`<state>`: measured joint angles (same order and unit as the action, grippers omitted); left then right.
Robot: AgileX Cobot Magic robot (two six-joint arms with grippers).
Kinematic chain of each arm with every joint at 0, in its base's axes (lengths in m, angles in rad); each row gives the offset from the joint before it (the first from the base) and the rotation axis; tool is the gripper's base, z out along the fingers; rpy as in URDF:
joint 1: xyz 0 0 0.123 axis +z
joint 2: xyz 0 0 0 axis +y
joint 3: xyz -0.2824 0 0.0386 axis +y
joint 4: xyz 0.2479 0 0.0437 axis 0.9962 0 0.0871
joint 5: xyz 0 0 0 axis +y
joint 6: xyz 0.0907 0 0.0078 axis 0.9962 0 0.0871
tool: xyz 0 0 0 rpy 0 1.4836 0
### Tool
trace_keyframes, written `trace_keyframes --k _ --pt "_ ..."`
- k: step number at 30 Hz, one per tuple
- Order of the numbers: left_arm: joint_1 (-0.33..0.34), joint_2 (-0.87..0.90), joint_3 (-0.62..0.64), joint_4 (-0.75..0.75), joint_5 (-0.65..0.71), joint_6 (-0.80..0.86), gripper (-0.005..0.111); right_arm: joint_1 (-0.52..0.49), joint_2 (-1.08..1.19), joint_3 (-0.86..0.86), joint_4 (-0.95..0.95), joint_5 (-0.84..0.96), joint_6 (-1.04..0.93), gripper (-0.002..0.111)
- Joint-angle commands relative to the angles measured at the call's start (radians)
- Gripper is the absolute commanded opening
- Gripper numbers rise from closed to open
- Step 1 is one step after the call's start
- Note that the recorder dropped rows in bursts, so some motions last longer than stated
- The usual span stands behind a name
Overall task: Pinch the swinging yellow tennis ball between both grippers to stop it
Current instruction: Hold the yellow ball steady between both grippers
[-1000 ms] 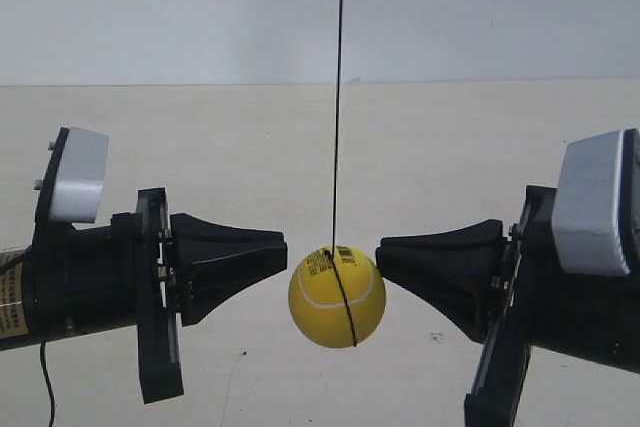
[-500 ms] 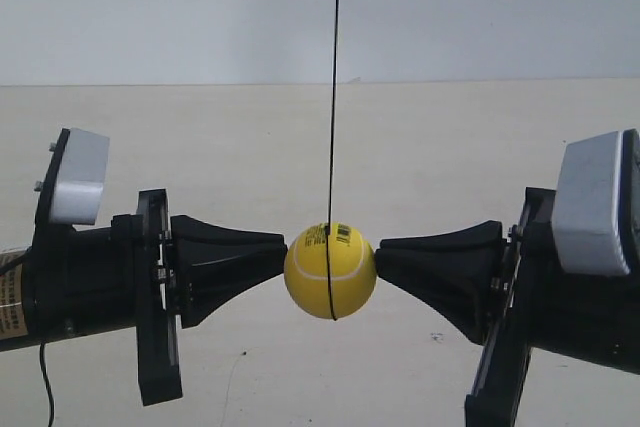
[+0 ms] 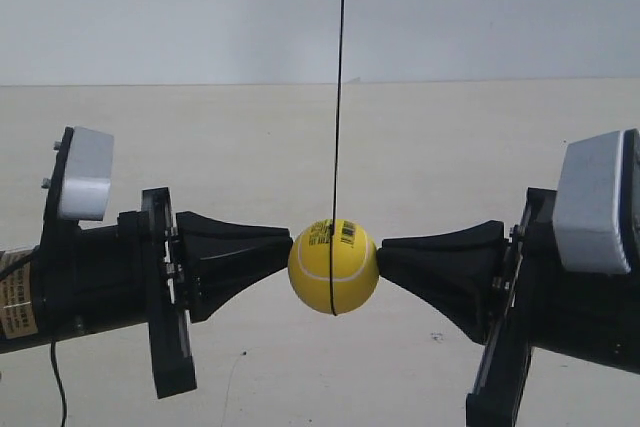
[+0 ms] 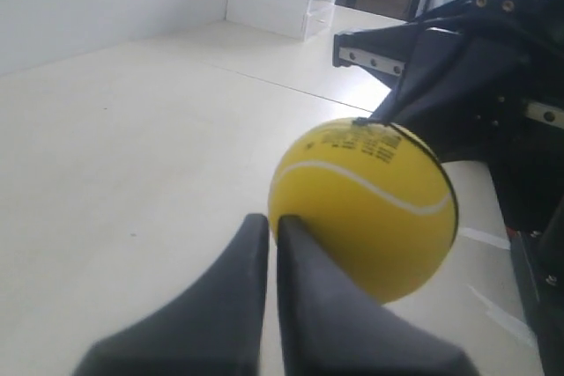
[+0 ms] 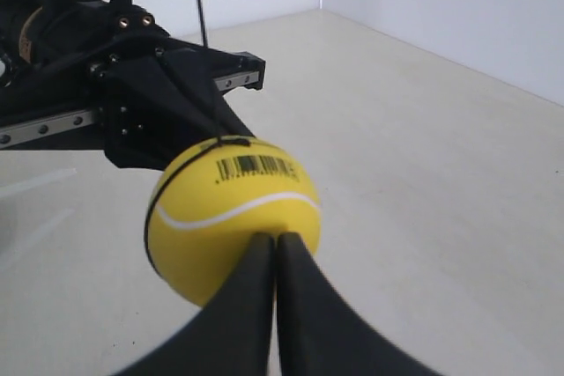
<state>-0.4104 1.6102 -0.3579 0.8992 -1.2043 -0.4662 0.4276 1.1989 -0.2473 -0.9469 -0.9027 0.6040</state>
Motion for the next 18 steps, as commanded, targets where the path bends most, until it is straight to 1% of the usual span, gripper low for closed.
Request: trace_keyframes --k 1,18 --pt "-0.068 0.003 -0.003 -0.06 -0.017 0.051 0.005 0.001 -0.001 -0.006 -0.01 -0.009 -0.001 0.0" --pt "-0.075 0.003 -0.003 -0.069 -0.017 0.06 0.005 0.001 -0.001 -0.006 -0.009 -0.006 -0.001 0.0"
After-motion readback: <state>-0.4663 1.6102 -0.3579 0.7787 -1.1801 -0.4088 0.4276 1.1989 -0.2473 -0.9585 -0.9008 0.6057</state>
